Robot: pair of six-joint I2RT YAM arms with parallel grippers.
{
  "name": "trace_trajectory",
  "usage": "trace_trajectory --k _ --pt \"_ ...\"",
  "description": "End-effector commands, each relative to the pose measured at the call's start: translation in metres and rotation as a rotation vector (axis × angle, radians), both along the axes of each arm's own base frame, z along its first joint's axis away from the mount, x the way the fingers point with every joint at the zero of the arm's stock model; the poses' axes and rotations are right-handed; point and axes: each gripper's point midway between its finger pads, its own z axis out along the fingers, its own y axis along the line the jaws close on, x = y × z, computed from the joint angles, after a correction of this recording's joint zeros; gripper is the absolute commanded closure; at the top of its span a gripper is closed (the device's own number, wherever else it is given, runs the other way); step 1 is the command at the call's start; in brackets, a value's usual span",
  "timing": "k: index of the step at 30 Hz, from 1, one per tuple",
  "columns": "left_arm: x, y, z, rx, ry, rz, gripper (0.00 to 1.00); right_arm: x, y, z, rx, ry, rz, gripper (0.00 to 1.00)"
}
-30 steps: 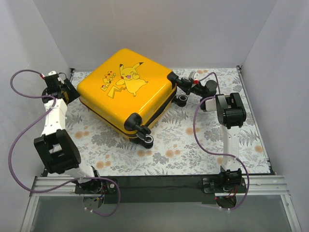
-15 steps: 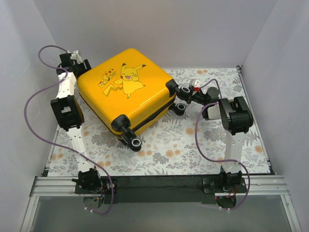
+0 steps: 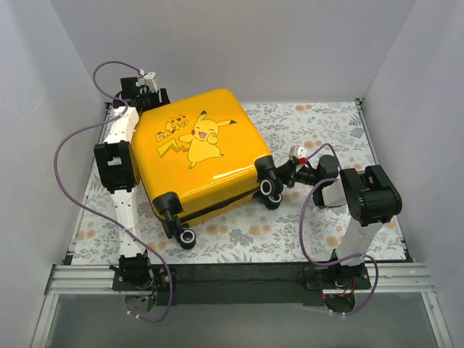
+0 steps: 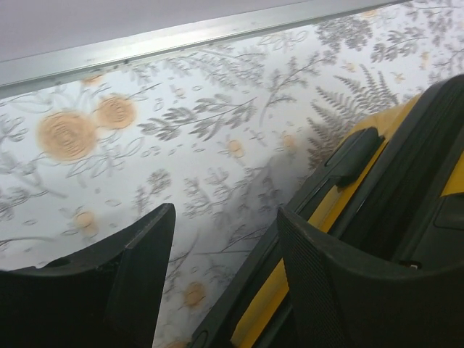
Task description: Pack the luggage
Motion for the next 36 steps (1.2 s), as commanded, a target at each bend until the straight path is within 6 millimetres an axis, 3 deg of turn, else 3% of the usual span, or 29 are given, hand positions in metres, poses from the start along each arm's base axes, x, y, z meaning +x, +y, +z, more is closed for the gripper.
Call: trace_trajectory --k 1,4,6,7,8,10,11,12,13,14,15,16,17,18,19,21,23,24,26,29,30,31,33,35,36 --pt "-0.037 -0.111 0.038 -0.164 0.056 -0.200 0.42 -0.039 0.019 0.075 0.075 -0.398 0.163 0.99" --pt "-0.014 -0.082 0.097 -0.142 -0.072 -0.059 0.40 -0.042 0.015 0.078 0.078 -0.395 0.144 0.99" --pt "-0.005 -0.034 0.122 -0.111 -0.115 0.096 0.38 -0.040 0.014 0.080 0.083 -0.391 0.123 0.99" --pt "-0.009 -0.005 0.149 -0.098 -0.158 0.169 0.37 -0.038 0.014 0.082 0.086 -0.396 0.109 0.99" --pt "-0.013 0.018 0.158 -0.065 -0.166 0.254 0.37 -0.037 0.013 0.083 0.086 -0.399 0.103 0.99" --pt "-0.035 0.059 0.143 -0.022 -0.100 0.357 0.38 -0.032 0.010 0.082 0.086 -0.392 0.076 0.99" --pt "-0.055 0.069 0.172 -0.008 -0.139 0.389 0.39 -0.028 0.009 0.083 0.086 -0.390 0.062 0.99" --pt "-0.075 0.080 0.133 0.022 -0.042 0.419 0.39 -0.025 0.008 0.081 0.082 -0.383 0.047 0.99" --pt "-0.093 0.092 0.131 0.035 -0.024 0.446 0.39 -0.016 0.004 0.083 0.081 -0.386 0.014 0.99" --pt "-0.114 0.094 0.142 0.046 -0.034 0.457 0.40 -0.010 0.001 0.085 0.079 -0.393 -0.010 0.99" --pt "-0.129 0.099 0.136 0.074 -0.022 0.464 0.41 -0.003 -0.002 0.085 0.076 -0.389 -0.033 0.99" --pt "-0.150 0.100 0.107 0.088 0.053 0.471 0.41 0.009 -0.009 0.085 0.076 -0.382 -0.079 0.99" --pt "-0.166 0.098 0.115 0.100 0.045 0.478 0.41 0.020 -0.012 0.095 0.084 -0.408 -0.100 0.99" --pt "-0.176 0.097 0.107 0.104 0.068 0.483 0.42 0.028 -0.015 0.099 0.089 -0.411 -0.122 0.99" --pt "-0.194 0.095 0.083 0.097 0.149 0.493 0.42 0.040 -0.020 0.101 0.097 -0.404 -0.160 0.99" --pt "-0.212 0.092 0.071 0.092 0.207 0.515 0.44 0.056 -0.021 0.118 0.114 -0.443 -0.180 0.99" --pt "-0.230 0.085 0.049 0.072 0.283 0.510 0.46 0.063 -0.018 0.118 0.125 -0.432 -0.169 0.99" --pt "-0.232 0.083 0.047 0.065 0.284 0.503 0.47 0.066 -0.015 0.126 0.136 -0.458 -0.158 0.99" --pt "-0.232 0.073 0.042 0.035 0.287 0.452 0.50 0.065 -0.006 0.122 0.136 -0.471 -0.130 0.99" --pt "-0.224 0.057 0.023 0.030 0.336 0.377 0.51 0.068 0.007 0.120 0.144 -0.488 -0.110 0.99" --pt "-0.217 0.055 0.025 0.041 0.324 0.360 0.52 0.072 0.010 0.125 0.149 -0.507 -0.109 0.99" --pt "-0.213 0.046 0.010 0.051 0.362 0.328 0.53 0.076 0.016 0.119 0.151 -0.497 -0.118 0.99" --pt "-0.202 0.041 0.011 0.050 0.362 0.305 0.54 0.086 0.021 0.117 0.142 -0.521 -0.131 0.99" --pt "-0.196 0.033 -0.001 0.053 0.391 0.280 0.55 0.098 0.030 0.110 0.137 -0.521 -0.139 0.99" --pt "-0.193 0.031 -0.004 0.050 0.394 0.277 0.55 0.104 0.032 0.099 0.128 -0.503 -0.142 0.99"
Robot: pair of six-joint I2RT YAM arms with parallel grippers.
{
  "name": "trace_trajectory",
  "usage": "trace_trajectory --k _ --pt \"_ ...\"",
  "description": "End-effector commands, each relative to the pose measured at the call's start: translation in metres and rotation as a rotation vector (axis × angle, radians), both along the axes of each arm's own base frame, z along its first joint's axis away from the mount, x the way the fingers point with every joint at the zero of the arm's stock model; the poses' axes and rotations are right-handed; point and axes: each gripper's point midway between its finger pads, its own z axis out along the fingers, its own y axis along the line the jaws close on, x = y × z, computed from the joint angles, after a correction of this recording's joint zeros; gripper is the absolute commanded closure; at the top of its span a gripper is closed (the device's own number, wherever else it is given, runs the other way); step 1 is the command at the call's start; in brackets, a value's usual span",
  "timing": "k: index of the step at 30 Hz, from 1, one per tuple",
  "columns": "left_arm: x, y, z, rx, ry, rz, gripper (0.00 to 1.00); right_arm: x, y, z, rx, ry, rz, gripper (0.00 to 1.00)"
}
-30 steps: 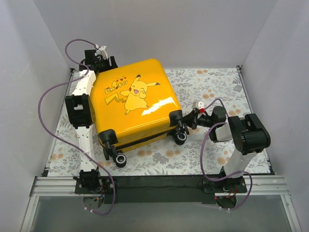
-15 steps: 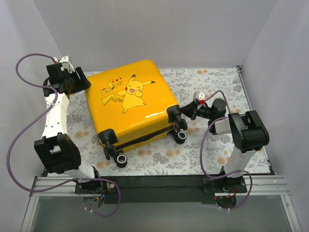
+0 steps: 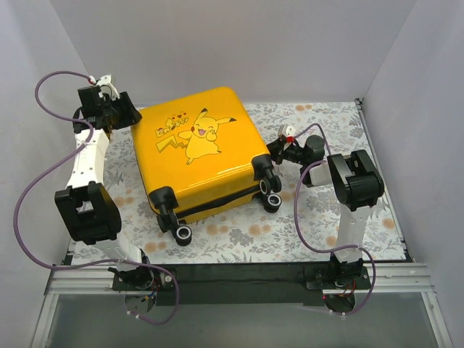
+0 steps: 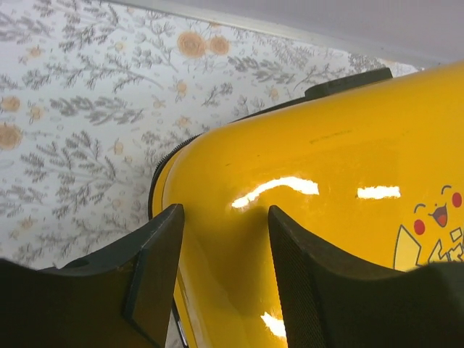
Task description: Pack the luggage
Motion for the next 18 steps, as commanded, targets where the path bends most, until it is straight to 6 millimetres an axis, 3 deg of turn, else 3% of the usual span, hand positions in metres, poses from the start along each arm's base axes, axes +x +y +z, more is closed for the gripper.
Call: trace_trajectory --k 1,6,9,10,11,13,14,16,18 --pt "-0.034 -0.054 -0.115 -0.070 0.378 -0.151 0.55 0.038 0.010 0.086 0.107 -0.460 -0.092 0.99" --pt "-0.021 -0.068 -0.132 -0.089 0.405 -0.183 0.56 0.061 0.024 0.066 0.115 -0.431 -0.111 0.99" --pt "-0.011 -0.093 -0.145 -0.067 0.419 -0.264 0.56 0.063 0.029 0.067 0.152 -0.414 -0.102 0.99" --pt "-0.012 -0.117 -0.148 -0.040 0.423 -0.335 0.56 0.062 0.028 0.069 0.153 -0.414 -0.104 0.99" --pt "-0.002 -0.127 -0.141 -0.030 0.395 -0.361 0.56 0.057 0.026 0.065 0.148 -0.402 -0.100 0.99" --pt "0.001 -0.152 -0.154 -0.042 0.419 -0.421 0.56 0.046 0.021 0.075 0.153 -0.405 -0.081 0.99" --pt "0.009 -0.165 -0.150 -0.047 0.402 -0.455 0.56 0.039 0.020 0.076 0.155 -0.394 -0.065 0.99" --pt "0.005 -0.194 -0.166 -0.054 0.443 -0.523 0.57 0.018 0.012 0.076 0.139 -0.377 -0.034 0.99" --pt "0.004 -0.219 -0.164 -0.084 0.439 -0.587 0.57 -0.002 0.004 0.078 0.131 -0.356 -0.013 0.99"
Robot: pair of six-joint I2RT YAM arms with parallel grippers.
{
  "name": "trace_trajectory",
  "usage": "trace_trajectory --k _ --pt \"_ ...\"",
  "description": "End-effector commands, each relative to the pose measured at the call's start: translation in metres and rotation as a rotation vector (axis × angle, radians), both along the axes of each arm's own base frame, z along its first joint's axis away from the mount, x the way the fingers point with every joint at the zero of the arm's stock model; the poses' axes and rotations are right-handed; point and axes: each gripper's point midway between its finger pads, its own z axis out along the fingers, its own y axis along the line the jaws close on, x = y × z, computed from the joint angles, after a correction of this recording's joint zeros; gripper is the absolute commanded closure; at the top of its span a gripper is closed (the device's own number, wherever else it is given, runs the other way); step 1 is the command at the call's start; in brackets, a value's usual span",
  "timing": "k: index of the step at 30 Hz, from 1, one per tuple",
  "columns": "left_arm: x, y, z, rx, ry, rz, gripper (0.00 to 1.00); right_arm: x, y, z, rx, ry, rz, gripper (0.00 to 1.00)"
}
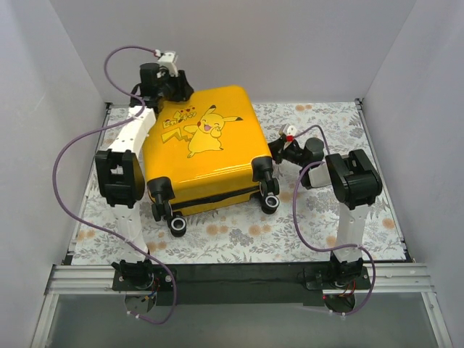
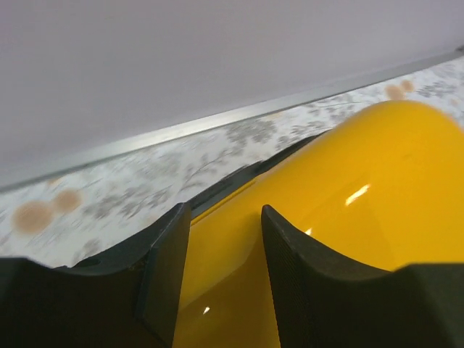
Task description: Pack the luggage
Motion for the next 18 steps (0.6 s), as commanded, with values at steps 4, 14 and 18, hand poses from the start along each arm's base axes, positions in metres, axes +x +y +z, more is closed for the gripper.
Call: trace_trajectory --k 4,14,18 --pt "-0.128 -0.127 -0.162 -0.076 0.681 -0.358 0.55 -0.075 -0.010 0.087 0.067 -0.325 0.145 0.99" --pt "-0.078 0.011 0.002 -0.167 0.256 -0.012 0.44 -0.072 -0.011 0.085 0.062 -0.332 0.136 0.99" --pt "-0.094 0.118 -0.008 -0.094 0.268 0.254 0.44 -0.067 -0.009 0.085 0.064 -0.335 0.131 0.99"
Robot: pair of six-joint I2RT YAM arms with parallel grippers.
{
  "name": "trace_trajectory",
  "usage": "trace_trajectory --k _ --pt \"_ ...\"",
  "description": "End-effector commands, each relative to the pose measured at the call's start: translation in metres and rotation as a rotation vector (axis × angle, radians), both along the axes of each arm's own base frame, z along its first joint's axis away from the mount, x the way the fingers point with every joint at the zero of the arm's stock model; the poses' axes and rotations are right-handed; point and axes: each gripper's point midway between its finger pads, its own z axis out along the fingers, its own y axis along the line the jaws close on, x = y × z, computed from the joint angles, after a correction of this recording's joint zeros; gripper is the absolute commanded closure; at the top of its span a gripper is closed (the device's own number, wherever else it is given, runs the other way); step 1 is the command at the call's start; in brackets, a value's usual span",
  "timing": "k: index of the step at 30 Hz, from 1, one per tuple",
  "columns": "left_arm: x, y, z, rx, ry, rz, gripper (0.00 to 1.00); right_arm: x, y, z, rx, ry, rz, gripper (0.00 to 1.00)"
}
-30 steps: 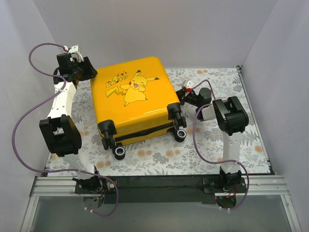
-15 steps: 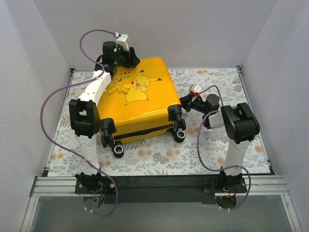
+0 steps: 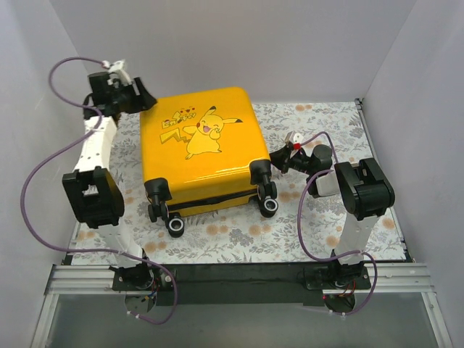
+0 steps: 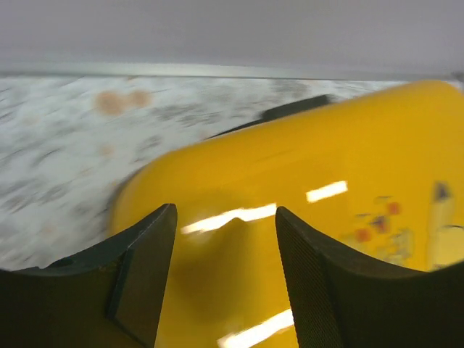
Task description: Pack the luggage
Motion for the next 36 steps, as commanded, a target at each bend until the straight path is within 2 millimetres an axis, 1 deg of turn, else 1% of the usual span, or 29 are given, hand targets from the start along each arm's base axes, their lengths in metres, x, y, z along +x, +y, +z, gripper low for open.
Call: trace_trajectory --k 1,2,3,4,5,7,8,11,12,14,15,16,17,18,19,20,21,22,23,25,26,27,29,30,31,32,33,34,36 --pt "-0.043 0.092 -0.048 0.066 0.224 0.256 0.45 -0.002 0.011 0.075 0.082 -0.393 0.064 0.99" --pt "-0.047 0.103 -0.057 0.078 0.249 0.288 0.46 -0.001 0.011 0.075 0.083 -0.394 0.063 0.99" --pt "-0.057 0.111 -0.074 0.075 0.296 0.308 0.47 0.000 0.012 0.077 0.084 -0.400 0.062 0.99" --pt "-0.061 0.120 -0.082 0.073 0.319 0.331 0.48 0.001 0.012 0.077 0.084 -0.400 0.061 0.99" --pt "-0.067 0.122 -0.095 0.081 0.350 0.331 0.49 0.002 0.012 0.078 0.085 -0.403 0.059 0.99" --pt "-0.070 0.114 -0.109 0.064 0.386 0.286 0.51 0.003 0.013 0.078 0.084 -0.409 0.062 0.99" --pt "-0.069 0.106 -0.121 0.036 0.417 0.251 0.50 0.003 0.013 0.078 0.083 -0.411 0.063 0.99" --pt "-0.057 0.083 -0.128 0.044 0.416 0.170 0.51 0.001 0.015 0.077 0.081 -0.413 0.076 0.99" --pt "-0.051 0.067 -0.137 0.056 0.422 0.111 0.51 -0.001 0.016 0.077 0.080 -0.415 0.077 0.99" --pt "-0.032 0.051 -0.130 0.055 0.381 0.062 0.50 -0.006 0.016 0.073 0.077 -0.400 0.088 0.99" --pt "-0.025 0.030 -0.144 0.048 0.399 0.000 0.50 -0.010 0.016 0.075 0.078 -0.405 0.093 0.99" --pt "-0.011 0.020 -0.132 0.074 0.350 -0.049 0.50 -0.014 0.017 0.075 0.077 -0.405 0.104 0.99" --pt "-0.007 0.007 -0.134 0.088 0.342 -0.094 0.50 -0.025 0.016 0.073 0.072 -0.403 0.118 0.99" --pt "-0.004 -0.014 -0.153 0.096 0.366 -0.158 0.50 -0.033 0.017 0.074 0.070 -0.409 0.133 0.99" --pt "-0.003 -0.027 -0.153 0.113 0.353 -0.228 0.50 -0.037 0.016 0.073 0.072 -0.391 0.130 0.99" --pt "0.008 -0.028 -0.145 0.124 0.320 -0.240 0.50 -0.045 0.015 0.069 0.076 -0.353 0.139 0.99" --pt "0.008 -0.057 -0.146 0.132 0.314 -0.305 0.50 -0.050 0.014 0.071 0.075 -0.358 0.145 0.99" --pt "0.007 -0.064 -0.162 0.126 0.347 -0.333 0.50 -0.050 0.011 0.070 0.075 -0.349 0.131 0.99" --pt "0.013 -0.071 -0.154 0.121 0.317 -0.356 0.50 -0.048 0.008 0.069 0.071 -0.348 0.118 0.99" --pt "0.014 -0.079 -0.163 0.109 0.330 -0.377 0.51 -0.030 -0.003 0.070 0.068 -0.339 0.063 0.99" --pt "0.014 -0.081 -0.163 0.104 0.327 -0.386 0.51 -0.020 -0.008 0.071 0.068 -0.341 0.038 0.99" --pt "0.014 -0.083 -0.166 0.106 0.331 -0.388 0.51 -0.001 -0.018 0.074 0.061 -0.363 -0.004 0.99" --pt "0.013 -0.084 -0.171 0.100 0.338 -0.390 0.51 0.026 -0.030 0.080 0.060 -0.388 -0.074 0.99" --pt "0.012 -0.084 -0.174 0.099 0.348 -0.391 0.51 0.041 -0.038 0.075 0.051 -0.384 -0.112 0.99" --pt "0.012 -0.084 -0.176 0.098 0.348 -0.390 0.51 0.061 -0.042 0.090 0.059 -0.422 -0.151 0.99" --pt "0.011 -0.084 -0.178 0.099 0.350 -0.389 0.51 0.070 -0.045 0.092 0.061 -0.428 -0.170 0.99" --pt "0.012 -0.084 -0.179 0.098 0.352 -0.386 0.51 0.081 -0.048 0.089 0.060 -0.427 -0.188 0.99" --pt "0.013 -0.084 -0.180 0.099 0.351 -0.385 0.52 0.092 -0.049 0.098 0.063 -0.457 -0.214 0.99" --pt "0.014 -0.083 -0.183 0.101 0.353 -0.385 0.52 0.104 -0.051 0.094 0.058 -0.465 -0.235 0.99"
